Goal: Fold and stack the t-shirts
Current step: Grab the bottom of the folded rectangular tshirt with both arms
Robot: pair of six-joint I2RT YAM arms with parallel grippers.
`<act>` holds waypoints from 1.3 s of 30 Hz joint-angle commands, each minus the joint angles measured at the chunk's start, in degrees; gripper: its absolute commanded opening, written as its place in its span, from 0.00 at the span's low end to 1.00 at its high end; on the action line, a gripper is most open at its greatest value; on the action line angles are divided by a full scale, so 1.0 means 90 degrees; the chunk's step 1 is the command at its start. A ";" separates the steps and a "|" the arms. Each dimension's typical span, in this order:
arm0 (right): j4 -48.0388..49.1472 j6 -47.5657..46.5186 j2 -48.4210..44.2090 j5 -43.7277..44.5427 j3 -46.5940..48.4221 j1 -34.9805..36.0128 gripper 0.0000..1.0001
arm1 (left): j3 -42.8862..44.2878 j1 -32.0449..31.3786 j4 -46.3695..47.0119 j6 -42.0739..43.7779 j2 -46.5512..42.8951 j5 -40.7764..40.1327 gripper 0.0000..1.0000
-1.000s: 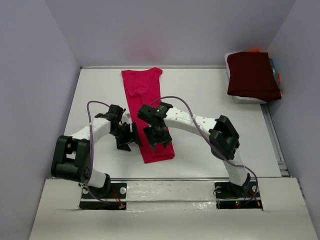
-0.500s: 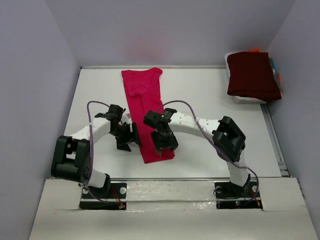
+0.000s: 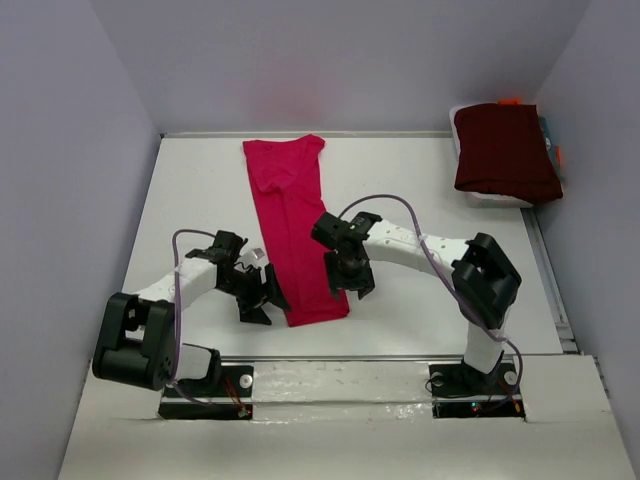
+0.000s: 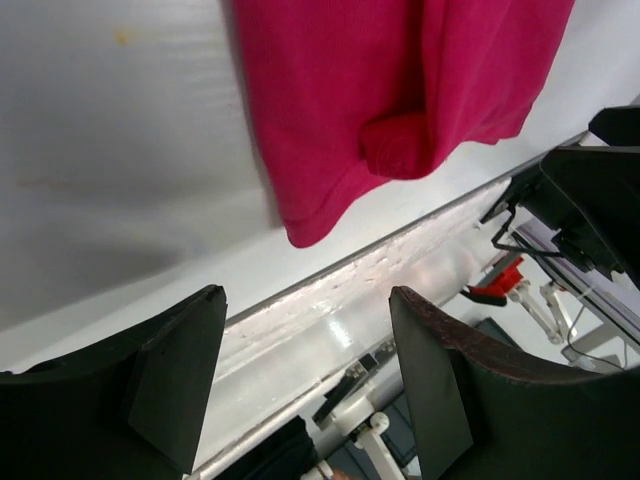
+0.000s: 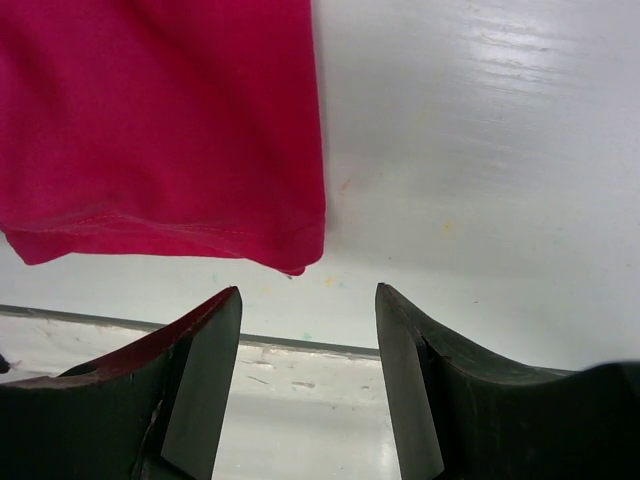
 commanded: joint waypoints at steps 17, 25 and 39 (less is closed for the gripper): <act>0.0711 0.0119 -0.0461 0.0078 -0.0436 -0.0197 0.61 | -0.0821 -0.0048 0.1594 -0.0996 0.0287 0.1287 0.72; 0.0887 0.0129 -0.0754 0.0029 -0.0651 -0.0256 0.61 | -0.0489 -0.0048 0.1380 -0.0586 0.0453 0.0653 0.71; 0.1062 0.0070 -0.0910 -0.0078 -0.0807 -0.0256 0.61 | -0.0245 -0.0107 0.1106 -0.0166 0.1088 0.0173 0.68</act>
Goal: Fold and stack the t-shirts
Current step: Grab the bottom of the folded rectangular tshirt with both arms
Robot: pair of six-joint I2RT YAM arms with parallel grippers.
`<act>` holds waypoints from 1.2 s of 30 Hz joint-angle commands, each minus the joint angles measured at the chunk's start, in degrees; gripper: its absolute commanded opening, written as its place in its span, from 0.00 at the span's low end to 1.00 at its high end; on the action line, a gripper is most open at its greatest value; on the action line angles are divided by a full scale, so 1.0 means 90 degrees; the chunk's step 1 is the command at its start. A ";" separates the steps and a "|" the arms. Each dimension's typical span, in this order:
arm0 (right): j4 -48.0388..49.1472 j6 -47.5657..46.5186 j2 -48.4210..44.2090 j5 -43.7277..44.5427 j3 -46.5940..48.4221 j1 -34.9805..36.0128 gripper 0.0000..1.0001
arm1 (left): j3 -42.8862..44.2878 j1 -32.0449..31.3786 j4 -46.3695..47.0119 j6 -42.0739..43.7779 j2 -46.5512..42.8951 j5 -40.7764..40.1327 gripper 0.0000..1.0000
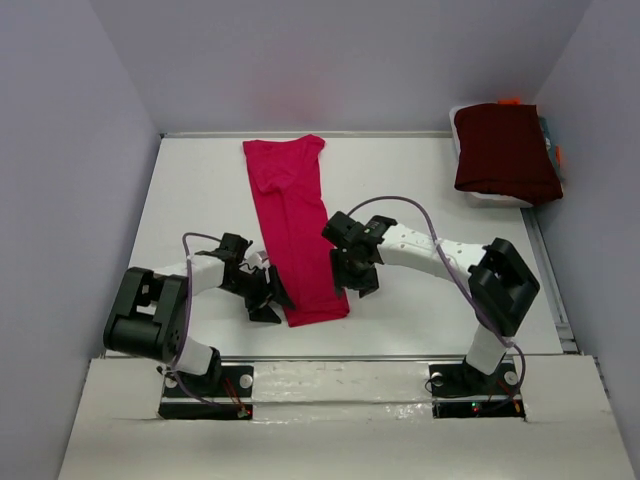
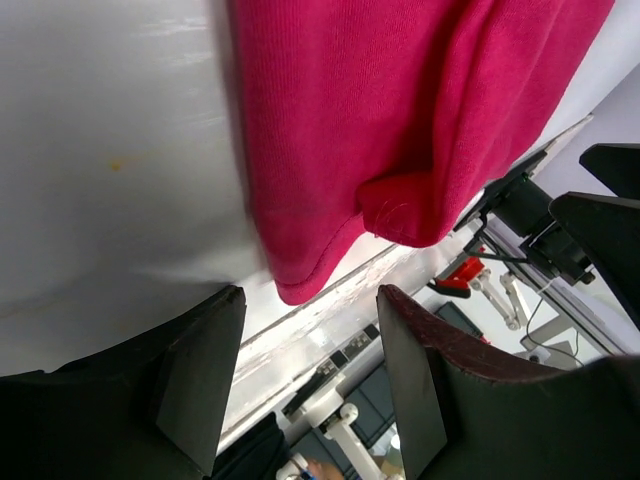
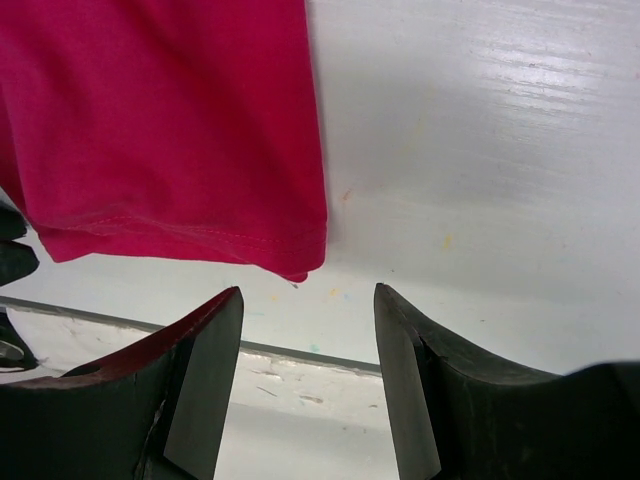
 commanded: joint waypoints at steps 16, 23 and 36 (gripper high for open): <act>0.0376 -0.0068 -0.0425 -0.0076 -0.0284 -0.0052 0.60 | 0.0183 -0.0724 0.0263 -0.0158 0.0622 -0.0534 0.60; 0.0415 -0.0107 -0.0464 -0.0076 -0.0352 -0.0111 0.60 | 0.0213 -0.0724 0.0048 -0.0363 0.0349 -0.1061 0.51; 0.0873 -0.0215 -0.0318 -0.0681 -0.0509 -0.0227 0.61 | 0.0203 -0.0724 -0.0255 -0.0734 -0.0062 -0.1384 0.06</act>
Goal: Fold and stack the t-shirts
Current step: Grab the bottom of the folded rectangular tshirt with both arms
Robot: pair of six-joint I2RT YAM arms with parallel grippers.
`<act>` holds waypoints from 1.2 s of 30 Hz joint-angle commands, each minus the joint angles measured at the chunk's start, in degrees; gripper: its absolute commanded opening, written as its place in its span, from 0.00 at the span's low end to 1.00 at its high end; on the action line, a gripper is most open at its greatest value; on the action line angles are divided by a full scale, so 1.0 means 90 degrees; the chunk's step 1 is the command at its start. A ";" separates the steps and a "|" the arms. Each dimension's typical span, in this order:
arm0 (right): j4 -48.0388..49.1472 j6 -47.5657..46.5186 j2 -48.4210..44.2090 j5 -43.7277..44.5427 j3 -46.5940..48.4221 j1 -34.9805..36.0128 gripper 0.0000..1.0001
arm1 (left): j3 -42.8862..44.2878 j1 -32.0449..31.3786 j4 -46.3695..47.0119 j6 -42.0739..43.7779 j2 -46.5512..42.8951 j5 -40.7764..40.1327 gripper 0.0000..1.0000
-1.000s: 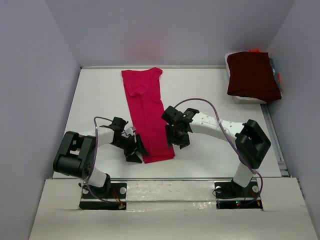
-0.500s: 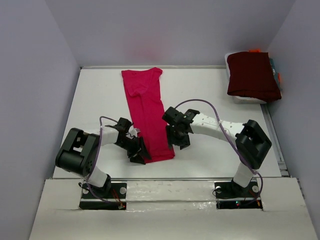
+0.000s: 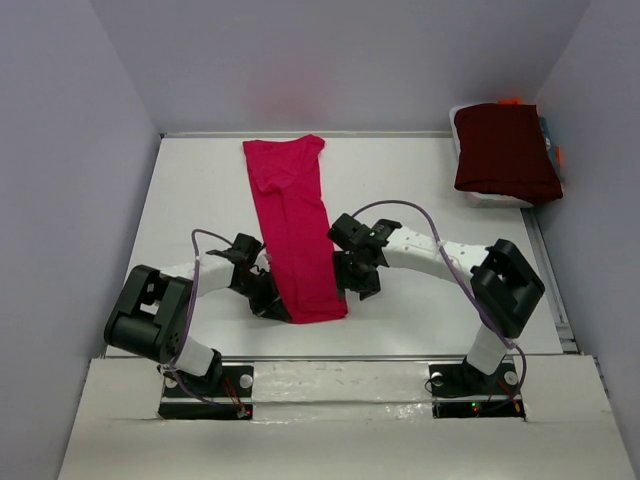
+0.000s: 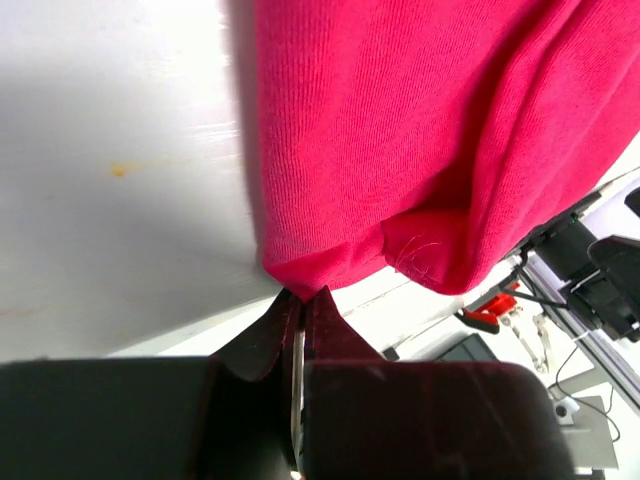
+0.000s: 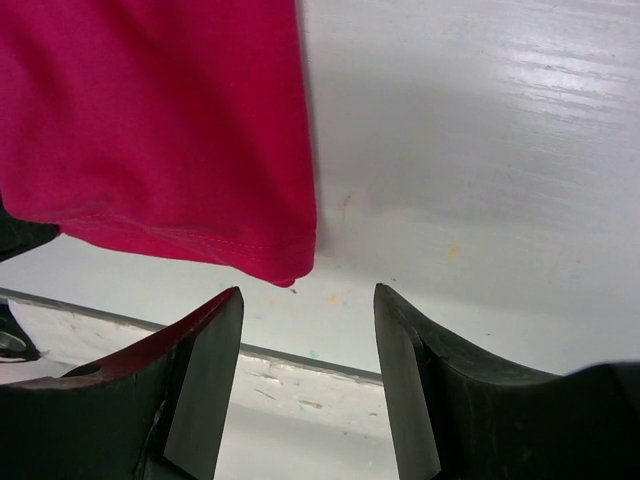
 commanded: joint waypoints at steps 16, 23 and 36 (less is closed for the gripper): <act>0.1194 -0.0488 0.0308 -0.1970 -0.0513 -0.0165 0.58 | -0.0143 -0.0008 -0.0292 -0.0152 -0.0498 -0.0298 0.06; 0.1184 -0.0469 0.0445 -0.1873 -0.0562 -0.0165 0.44 | -0.0075 -0.0008 -0.0350 -0.0113 -0.0508 -0.0268 0.06; 0.1282 -0.0498 0.0787 -0.1950 -0.0621 -0.0165 0.35 | 0.0023 -0.0008 -0.0467 -0.0094 -0.0576 -0.0229 0.06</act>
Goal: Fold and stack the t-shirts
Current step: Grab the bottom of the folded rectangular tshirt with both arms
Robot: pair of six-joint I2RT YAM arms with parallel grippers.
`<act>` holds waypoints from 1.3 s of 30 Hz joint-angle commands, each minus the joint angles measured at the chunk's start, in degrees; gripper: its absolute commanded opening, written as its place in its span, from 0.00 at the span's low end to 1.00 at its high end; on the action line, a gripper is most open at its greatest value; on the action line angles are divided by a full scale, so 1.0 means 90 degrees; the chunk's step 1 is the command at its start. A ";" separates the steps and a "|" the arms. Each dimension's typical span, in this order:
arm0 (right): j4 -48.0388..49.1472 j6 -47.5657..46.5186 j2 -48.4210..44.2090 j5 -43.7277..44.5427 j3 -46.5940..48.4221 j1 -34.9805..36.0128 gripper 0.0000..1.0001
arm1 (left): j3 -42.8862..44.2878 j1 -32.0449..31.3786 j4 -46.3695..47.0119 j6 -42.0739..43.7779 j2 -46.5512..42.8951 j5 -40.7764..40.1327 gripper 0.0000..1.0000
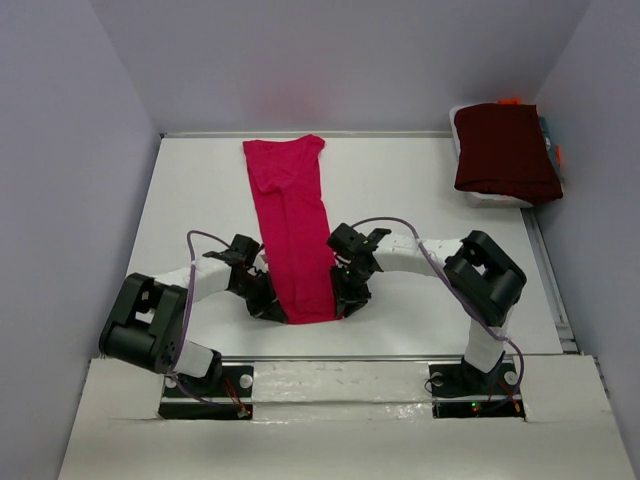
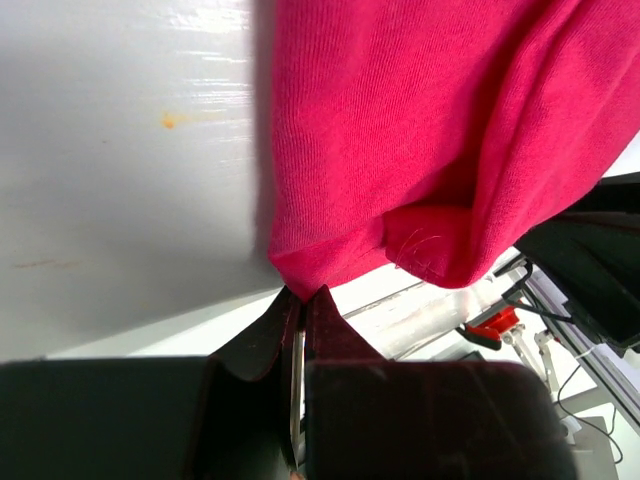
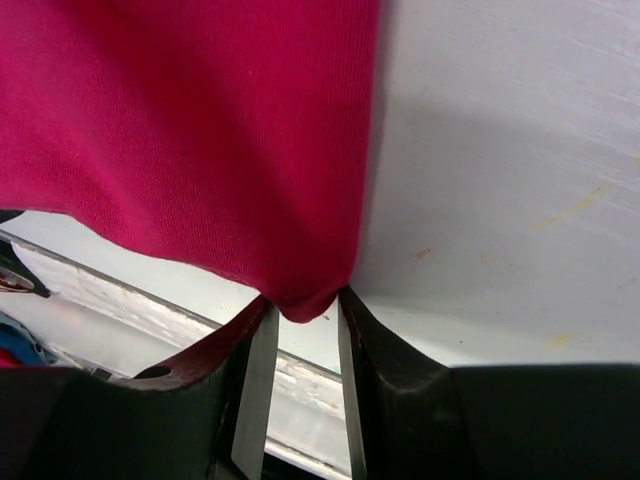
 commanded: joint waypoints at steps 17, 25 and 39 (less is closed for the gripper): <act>-0.0072 -0.0056 -0.0234 0.0207 -0.0248 -0.0039 0.13 | 0.0098 -0.0008 -0.0378 0.0091 -0.0371 0.0062 0.06; -0.0073 0.0012 -0.0449 0.0246 -0.0482 -0.0039 0.11 | 0.0011 -0.0008 -0.0466 0.0091 -0.0527 0.0062 0.06; -0.0209 -0.0281 -0.0605 -0.0066 -0.0434 -0.0039 0.09 | -0.0370 -0.0008 -0.0886 0.0013 -0.1210 0.0199 0.06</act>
